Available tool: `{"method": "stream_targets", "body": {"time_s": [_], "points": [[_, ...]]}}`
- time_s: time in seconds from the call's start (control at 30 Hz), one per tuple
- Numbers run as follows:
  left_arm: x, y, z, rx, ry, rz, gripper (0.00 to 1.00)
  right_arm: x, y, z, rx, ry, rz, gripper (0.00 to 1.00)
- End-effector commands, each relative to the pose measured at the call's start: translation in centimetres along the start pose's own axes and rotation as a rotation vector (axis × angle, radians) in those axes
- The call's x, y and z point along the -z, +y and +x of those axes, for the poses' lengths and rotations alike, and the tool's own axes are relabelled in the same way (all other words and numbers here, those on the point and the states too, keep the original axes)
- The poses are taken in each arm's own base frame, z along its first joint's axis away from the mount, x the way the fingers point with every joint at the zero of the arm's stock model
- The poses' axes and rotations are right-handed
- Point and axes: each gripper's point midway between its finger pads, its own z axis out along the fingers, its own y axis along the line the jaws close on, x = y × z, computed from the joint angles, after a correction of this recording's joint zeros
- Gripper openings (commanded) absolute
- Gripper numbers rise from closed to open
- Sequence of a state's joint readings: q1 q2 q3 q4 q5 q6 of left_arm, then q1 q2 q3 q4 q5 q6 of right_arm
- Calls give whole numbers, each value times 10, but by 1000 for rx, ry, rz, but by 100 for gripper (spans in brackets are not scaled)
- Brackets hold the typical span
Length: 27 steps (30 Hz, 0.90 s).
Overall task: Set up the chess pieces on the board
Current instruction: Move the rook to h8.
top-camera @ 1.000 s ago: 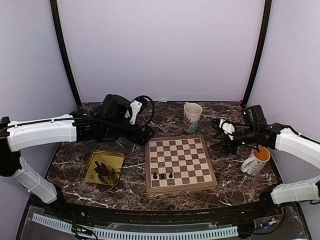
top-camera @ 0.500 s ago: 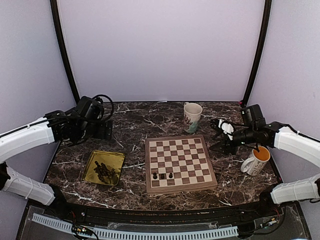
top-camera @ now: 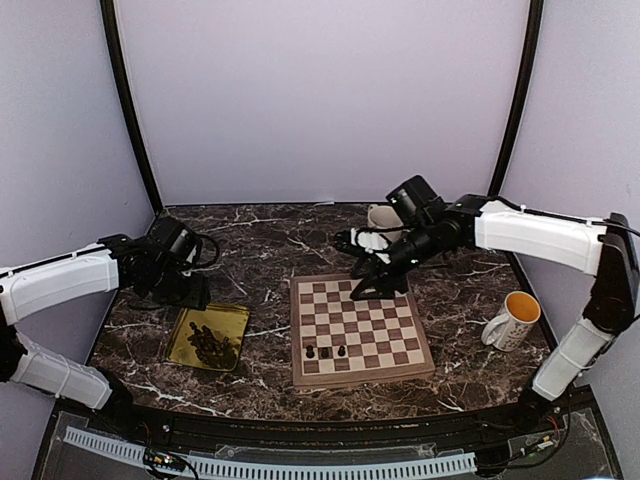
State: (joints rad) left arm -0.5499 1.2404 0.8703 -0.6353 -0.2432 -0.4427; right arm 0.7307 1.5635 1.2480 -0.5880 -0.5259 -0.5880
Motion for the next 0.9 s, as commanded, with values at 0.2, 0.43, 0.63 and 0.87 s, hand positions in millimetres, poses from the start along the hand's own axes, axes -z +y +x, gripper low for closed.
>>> {"method": "stream_targets", "body": {"time_s": [0.2,0.43,0.63,0.87], "points": [[-13,25,-47,64,-105,80,70,-93,30,-21,66,290,-123,54],[-28,35,-51,63,-95,81,70,-119,47,-11,99,414,-154,55],[-29,41,-54,77,-101,94,70,-139,62,1,143,486,-187,51],[-28,37,-54,79,-99,121,69,-152,70,8,187,537,-181,42]]}}
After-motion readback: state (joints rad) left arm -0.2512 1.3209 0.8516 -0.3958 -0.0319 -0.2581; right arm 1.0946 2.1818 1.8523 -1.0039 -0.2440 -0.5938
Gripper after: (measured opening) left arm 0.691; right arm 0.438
